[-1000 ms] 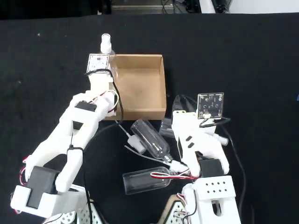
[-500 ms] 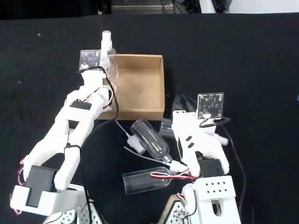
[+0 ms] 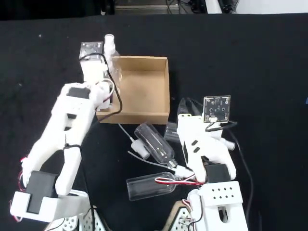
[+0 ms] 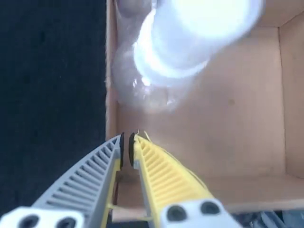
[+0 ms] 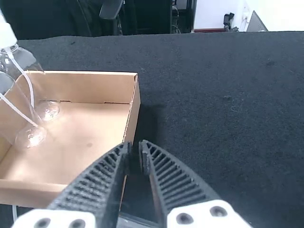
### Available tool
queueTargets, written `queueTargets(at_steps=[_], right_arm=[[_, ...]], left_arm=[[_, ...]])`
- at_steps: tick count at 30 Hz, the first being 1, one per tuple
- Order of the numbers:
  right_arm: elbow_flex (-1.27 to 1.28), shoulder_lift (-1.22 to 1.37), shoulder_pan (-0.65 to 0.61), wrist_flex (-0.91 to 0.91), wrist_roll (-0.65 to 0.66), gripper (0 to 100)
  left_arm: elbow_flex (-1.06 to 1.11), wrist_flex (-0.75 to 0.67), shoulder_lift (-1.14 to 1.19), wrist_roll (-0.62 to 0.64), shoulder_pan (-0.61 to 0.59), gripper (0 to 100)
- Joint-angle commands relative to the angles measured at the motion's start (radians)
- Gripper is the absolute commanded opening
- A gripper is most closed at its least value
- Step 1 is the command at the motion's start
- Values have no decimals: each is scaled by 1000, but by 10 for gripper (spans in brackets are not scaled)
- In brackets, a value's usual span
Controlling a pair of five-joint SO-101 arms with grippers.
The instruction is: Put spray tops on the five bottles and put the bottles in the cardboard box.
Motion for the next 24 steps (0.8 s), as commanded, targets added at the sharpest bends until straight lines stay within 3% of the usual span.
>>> queueTargets(at_steps=[1, 8, 13, 18, 24], right_arm=[[-5, -28, 23, -35, 11, 15], [-4, -28, 23, -34, 11, 15], [-4, -28, 23, -35, 11, 15], [-5, -28, 23, -35, 11, 15], [-24, -30, 101, -29, 3, 15]], left_arm=[[-173, 203, -18, -3, -30, 40], [-263, 373, -18, -14, -140, 41], [-318, 528, -18, -132, -232, 41], [-375, 720, -20, -190, -234, 41], [-360, 786, -21, -276, -182, 49]])
